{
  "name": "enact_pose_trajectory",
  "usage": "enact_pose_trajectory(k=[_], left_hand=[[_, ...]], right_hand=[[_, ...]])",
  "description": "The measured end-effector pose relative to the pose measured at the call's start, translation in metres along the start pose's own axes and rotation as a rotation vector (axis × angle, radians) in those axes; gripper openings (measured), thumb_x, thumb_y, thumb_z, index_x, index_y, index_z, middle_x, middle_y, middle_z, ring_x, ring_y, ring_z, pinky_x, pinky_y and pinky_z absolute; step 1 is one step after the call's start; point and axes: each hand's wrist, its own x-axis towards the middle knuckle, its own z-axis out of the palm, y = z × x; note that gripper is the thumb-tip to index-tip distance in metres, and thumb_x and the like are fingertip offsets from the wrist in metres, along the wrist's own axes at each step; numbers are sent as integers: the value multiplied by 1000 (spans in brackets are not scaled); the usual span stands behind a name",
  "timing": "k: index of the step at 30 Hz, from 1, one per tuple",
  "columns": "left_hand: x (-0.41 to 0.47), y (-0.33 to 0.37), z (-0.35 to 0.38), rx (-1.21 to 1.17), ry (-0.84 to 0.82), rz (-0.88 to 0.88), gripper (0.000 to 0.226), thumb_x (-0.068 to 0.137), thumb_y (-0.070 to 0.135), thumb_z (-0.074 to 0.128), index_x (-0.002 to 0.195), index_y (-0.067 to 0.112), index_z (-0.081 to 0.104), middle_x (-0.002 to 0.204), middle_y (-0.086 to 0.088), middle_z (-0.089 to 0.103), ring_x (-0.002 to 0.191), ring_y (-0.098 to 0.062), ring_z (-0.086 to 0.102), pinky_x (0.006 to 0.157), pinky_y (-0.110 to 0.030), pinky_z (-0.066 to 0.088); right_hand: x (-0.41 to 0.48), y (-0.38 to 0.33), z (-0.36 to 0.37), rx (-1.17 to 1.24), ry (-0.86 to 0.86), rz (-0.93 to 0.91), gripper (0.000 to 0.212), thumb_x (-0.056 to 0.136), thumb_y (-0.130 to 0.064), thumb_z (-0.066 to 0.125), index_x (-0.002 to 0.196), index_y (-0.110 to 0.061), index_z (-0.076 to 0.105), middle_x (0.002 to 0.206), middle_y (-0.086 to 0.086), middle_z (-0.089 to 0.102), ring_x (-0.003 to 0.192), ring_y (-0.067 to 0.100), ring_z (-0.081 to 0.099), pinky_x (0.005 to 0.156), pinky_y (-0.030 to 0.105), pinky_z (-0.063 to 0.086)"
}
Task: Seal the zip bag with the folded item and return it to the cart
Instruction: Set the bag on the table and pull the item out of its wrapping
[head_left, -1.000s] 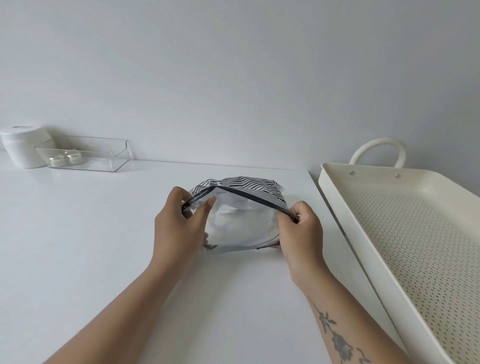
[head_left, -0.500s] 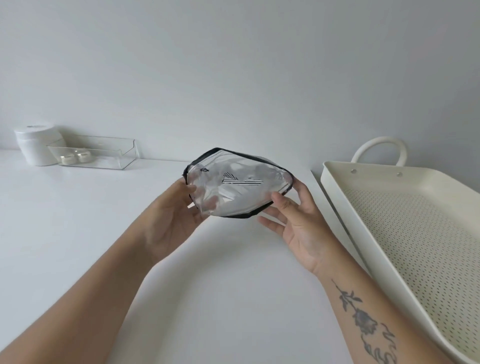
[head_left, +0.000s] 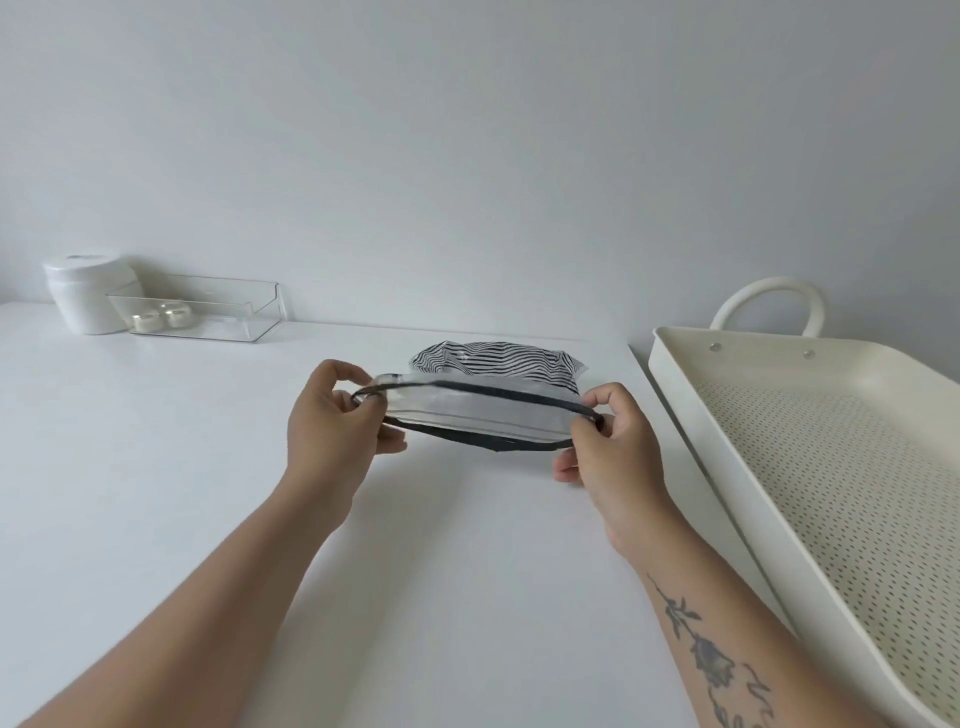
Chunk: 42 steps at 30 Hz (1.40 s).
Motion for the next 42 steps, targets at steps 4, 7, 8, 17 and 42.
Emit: enact_pose_trajectory(k=[4,7,8,17,42], left_hand=[[-8,6,4,177,-9,111,26,86,11,47,80,35,53,75,-9,56,49,-22,69,55,-34,53],[-10,10,2,166,-151,147,28,86,13,56,92,40,61,97,-2,59,62,-19,70,57,-30,59],[-10,10,0,168,-196,179,31,86,15,60,98,43,62,105,2,58,69,-18,70,61,-28,59],[-3,8,-5,294,-150,365,17,84,22,72,80,38,74,86,15,68,70,-7,67,62,-10,46],[-22,16,12,616,-276,724,11,90,19,64,97,22,72,87,12,68,88,-16,59,80,-45,47]], right_hand=[[-1,1,-1,-185,74,-104,29,84,-11,44,80,-38,53,54,-8,55,48,27,60,52,47,56],[2,0,-7,-188,75,-114,23,85,-17,52,86,-40,57,67,-11,61,61,30,62,53,49,58],[2,-1,-8,-199,77,-123,21,85,-19,55,87,-39,58,70,-10,62,64,28,62,56,49,59],[1,1,-11,-405,114,-147,23,87,-10,50,89,-31,59,67,-12,59,66,20,60,51,28,39],[-8,-4,7,-111,-329,-149,33,79,-20,78,103,-38,67,70,-4,53,65,7,49,62,12,40]])
